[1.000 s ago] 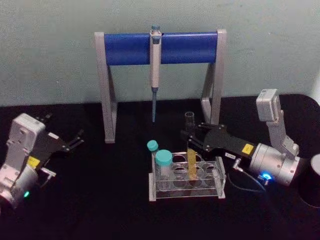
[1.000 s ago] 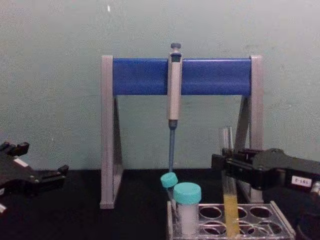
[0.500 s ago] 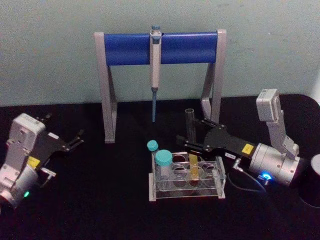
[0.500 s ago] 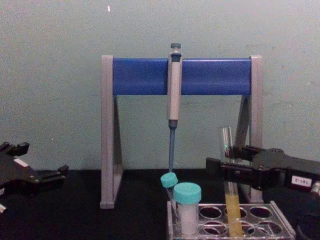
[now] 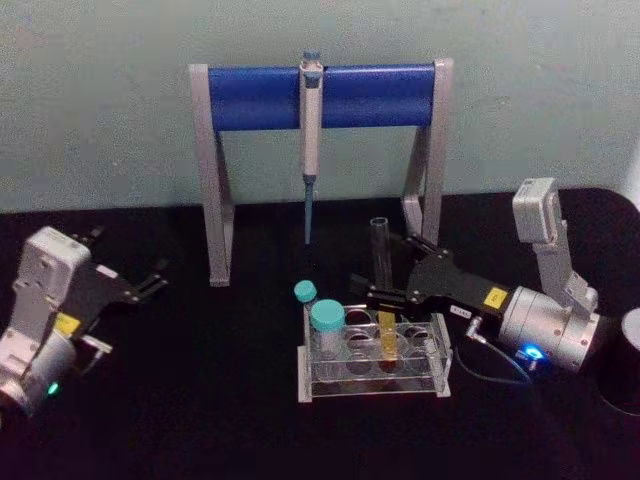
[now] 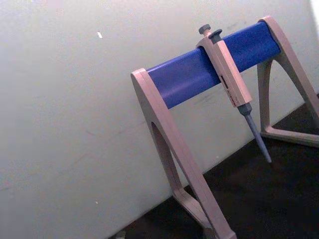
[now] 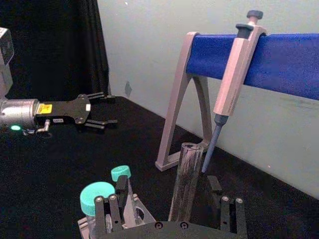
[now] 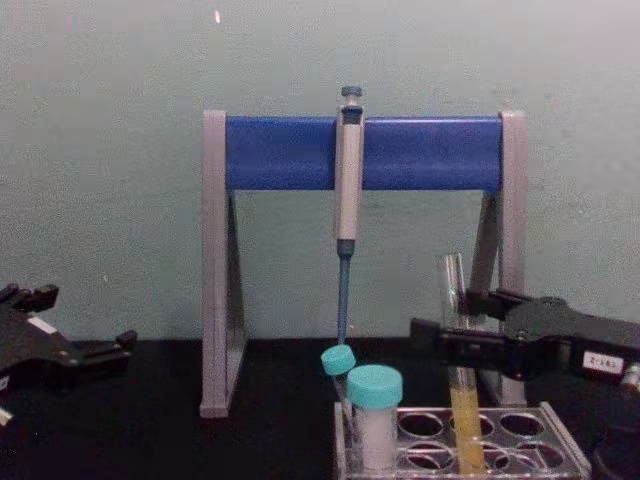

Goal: Pick up the test tube from the test tube rack, shake it, then place it back into the test tube rack.

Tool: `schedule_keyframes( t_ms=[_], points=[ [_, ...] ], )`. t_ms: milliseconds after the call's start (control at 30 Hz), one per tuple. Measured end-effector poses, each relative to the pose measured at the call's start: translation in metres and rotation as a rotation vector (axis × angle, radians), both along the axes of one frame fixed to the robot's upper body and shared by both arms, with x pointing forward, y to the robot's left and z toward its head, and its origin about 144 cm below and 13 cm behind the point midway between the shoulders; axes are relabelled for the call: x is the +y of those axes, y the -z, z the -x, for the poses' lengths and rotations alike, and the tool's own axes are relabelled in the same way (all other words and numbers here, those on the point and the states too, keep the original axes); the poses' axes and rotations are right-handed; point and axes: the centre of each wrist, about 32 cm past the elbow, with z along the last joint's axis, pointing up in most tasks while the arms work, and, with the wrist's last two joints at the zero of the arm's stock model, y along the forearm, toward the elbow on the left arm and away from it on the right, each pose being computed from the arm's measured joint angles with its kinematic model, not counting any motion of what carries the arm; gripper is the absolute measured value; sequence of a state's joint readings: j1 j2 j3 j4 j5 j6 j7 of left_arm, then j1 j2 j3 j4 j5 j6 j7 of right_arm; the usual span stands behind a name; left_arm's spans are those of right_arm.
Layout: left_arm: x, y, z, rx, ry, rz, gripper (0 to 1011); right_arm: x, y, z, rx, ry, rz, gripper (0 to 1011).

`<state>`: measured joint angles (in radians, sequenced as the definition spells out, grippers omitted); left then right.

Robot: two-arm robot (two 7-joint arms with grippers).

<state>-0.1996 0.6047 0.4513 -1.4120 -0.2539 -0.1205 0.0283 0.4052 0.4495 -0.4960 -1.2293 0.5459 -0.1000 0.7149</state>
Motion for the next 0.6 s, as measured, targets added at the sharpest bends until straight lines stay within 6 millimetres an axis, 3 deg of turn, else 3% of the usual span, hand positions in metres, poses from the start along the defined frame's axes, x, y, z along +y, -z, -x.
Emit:
schedule_keyframes(
  t_ms=[600],
  points=[
    [0.000,0.000,0.000,0.000,0.000,0.000,1001,0.001,-0.011,0.009,-0.079,0.055,-0.044,1000]
  ],
)
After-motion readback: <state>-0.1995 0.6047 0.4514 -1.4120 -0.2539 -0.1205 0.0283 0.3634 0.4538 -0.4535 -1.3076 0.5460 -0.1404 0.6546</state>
